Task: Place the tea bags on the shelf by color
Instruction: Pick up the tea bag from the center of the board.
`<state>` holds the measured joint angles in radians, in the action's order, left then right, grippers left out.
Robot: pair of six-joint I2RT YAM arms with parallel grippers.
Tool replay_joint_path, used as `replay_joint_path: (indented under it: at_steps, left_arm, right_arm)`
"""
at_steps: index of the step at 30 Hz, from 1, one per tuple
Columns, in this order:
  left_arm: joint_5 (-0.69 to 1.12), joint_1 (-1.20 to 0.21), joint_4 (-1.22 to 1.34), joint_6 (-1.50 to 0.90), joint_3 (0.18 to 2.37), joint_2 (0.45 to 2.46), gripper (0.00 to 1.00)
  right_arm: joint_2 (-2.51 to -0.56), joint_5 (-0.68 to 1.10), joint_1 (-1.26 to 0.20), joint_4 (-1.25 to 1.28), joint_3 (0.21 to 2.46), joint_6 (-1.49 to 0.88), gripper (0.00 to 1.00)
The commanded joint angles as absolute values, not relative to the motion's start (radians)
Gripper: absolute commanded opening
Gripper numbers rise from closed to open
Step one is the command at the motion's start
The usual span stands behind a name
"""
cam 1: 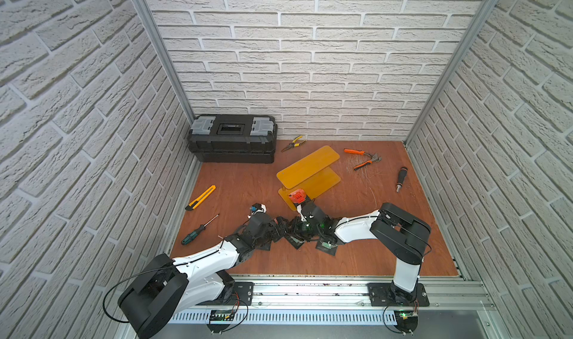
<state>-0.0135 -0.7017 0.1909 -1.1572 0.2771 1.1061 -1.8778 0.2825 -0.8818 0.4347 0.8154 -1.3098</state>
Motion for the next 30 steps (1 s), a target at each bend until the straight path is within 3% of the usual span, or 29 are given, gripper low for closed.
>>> replay_joint_path:
  at_steps: [1,30]
  left_arm:
    - [-0.015,-0.707,0.167,-1.166,0.249,1.108,0.98]
    - [-0.034,-0.706,0.126,-1.159,0.268,1.063,0.98]
  right_arm:
    - [-1.891,0.261,-0.891,0.469,0.836,-1.307,0.26]
    - [-1.859,0.242,-0.888,0.535,0.816,-1.270,0.06]
